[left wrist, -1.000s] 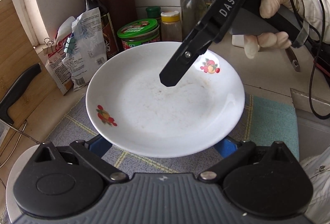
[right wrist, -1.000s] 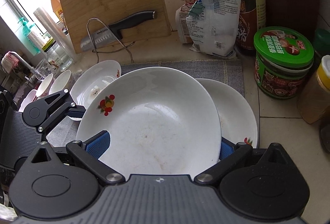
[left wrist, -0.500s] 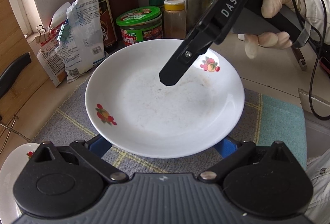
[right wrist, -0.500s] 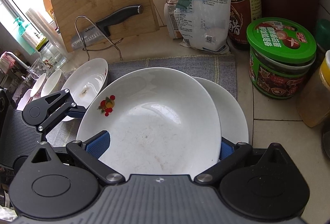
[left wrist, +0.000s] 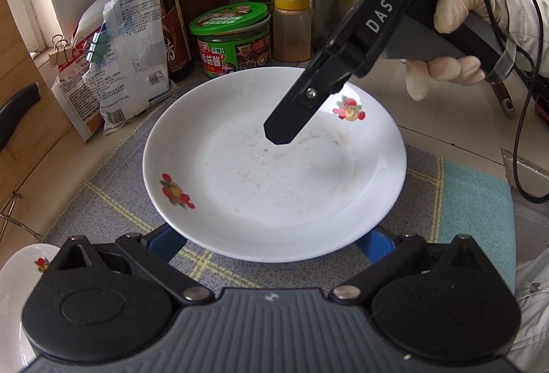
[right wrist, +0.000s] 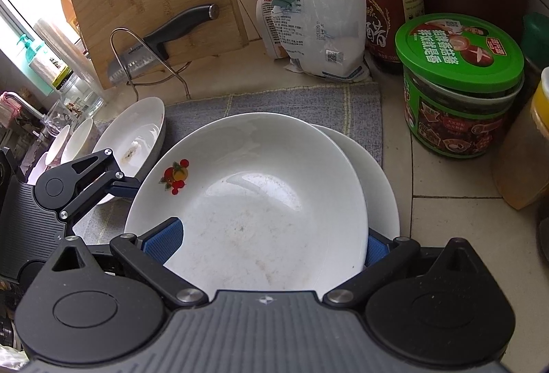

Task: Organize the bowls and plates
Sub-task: 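Lower the deep plate onto the placed plate and open the right gripper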

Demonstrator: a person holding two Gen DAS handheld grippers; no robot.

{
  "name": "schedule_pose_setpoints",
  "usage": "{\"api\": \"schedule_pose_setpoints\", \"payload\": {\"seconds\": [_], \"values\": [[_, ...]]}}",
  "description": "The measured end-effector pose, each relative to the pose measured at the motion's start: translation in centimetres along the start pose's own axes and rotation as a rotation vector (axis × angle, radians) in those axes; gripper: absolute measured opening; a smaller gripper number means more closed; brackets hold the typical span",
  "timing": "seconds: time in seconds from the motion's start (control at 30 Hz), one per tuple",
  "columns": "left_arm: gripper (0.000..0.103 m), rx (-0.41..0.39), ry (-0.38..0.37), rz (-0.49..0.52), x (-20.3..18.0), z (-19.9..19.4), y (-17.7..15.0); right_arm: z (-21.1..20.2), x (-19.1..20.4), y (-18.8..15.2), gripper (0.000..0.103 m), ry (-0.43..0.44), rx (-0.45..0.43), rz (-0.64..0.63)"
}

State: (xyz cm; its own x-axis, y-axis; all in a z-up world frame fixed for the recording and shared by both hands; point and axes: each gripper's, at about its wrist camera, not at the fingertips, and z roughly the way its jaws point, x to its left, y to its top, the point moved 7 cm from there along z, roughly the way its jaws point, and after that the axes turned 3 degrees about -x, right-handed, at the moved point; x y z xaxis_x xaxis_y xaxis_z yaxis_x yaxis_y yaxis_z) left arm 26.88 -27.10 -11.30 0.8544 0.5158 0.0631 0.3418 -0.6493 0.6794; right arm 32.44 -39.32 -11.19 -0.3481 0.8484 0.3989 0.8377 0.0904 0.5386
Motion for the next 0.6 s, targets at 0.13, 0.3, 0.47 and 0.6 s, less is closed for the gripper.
{"api": "schedule_pose_setpoints", "payload": {"seconds": [0.13,0.3,0.47,0.6], "values": [[0.102,0.000,-0.012,-0.003,0.10,0.14,0.03,0.18,-0.39,-0.07,0.103,0.001,0.003,0.010],[0.102,0.009,-0.016,0.002,0.17,0.26,0.02,0.21,-0.65,-0.23,0.103,0.003,0.005,0.017],[0.102,0.009,-0.008,0.011,0.15,0.18,-0.03,-0.01,-0.76,-0.29,0.103,-0.006,0.003,0.022],[0.102,0.012,-0.006,0.012,0.22,0.27,-0.04,-0.24,-0.85,-0.35,0.103,-0.009,0.000,0.029]]}}
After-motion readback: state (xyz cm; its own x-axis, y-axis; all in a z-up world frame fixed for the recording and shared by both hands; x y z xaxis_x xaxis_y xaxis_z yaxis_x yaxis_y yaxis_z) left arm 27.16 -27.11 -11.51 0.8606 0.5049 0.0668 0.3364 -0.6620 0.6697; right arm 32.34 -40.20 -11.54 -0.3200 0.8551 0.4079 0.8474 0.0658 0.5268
